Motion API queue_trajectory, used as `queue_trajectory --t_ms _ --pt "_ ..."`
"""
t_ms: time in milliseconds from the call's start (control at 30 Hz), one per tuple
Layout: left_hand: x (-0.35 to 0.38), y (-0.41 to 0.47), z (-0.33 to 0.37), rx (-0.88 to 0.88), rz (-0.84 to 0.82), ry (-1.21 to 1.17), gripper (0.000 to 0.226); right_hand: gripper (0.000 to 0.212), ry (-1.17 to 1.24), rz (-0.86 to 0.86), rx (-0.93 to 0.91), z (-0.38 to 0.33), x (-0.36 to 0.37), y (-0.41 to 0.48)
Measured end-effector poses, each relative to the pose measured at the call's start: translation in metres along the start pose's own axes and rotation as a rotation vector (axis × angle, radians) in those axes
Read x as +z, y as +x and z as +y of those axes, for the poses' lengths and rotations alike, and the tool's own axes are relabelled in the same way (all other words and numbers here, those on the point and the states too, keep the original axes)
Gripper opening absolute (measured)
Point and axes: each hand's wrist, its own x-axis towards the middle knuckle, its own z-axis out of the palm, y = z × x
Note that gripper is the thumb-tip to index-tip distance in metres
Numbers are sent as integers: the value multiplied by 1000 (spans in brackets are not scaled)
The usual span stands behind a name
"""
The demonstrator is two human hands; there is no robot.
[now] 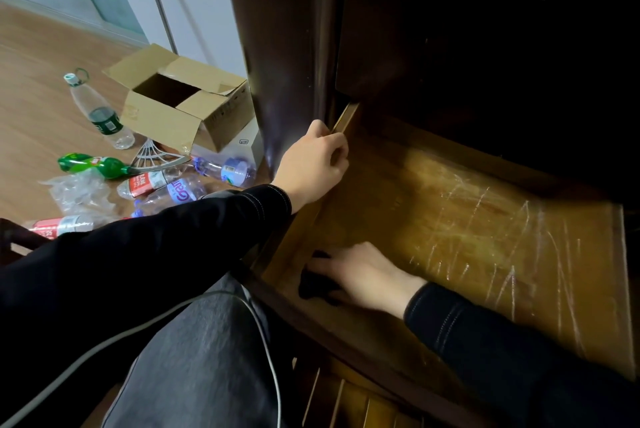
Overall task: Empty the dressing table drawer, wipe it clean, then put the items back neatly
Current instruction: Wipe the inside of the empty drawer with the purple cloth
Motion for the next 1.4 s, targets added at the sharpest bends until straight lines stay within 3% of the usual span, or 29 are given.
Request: queue_trajectory --t_ms 167,267,533,633,767,867,1067,1200,1333,1400 --pt "1 0 -2 -3 -2 -25 11 44 2 -16 -127 -6 9 -51" --pt "2 2 -2 -9 17 -22 10 48 -2 -147 -72 1 17 -81" --pt "0 -1 -1 -6 4 -30 13 49 66 -89 -29 -20 6 3" --pt "0 -1 -3 -3 -7 -47 14 50 -14 -48 -73 -20 8 -16" --pt "1 1 -2 -9 27 -41 11 51 -23 -136 -65 -8 16 -64" --pt "0 1 -1 -11 35 -31 12 49 -7 -176 -69 -3 12 -42" --pt "-2 -2 -2 -5 11 -50 16 59 -63 -156 82 -28 14 32" --pt "1 -1 -4 10 16 -56 14 47 -2 -91 0 -14 18 -35" --pt "4 2 -4 22 39 -38 9 54 -23 -158 147 11 21 -81" --pt "4 2 -4 28 42 -32 9 51 -27 -87 231 28 16 -67"
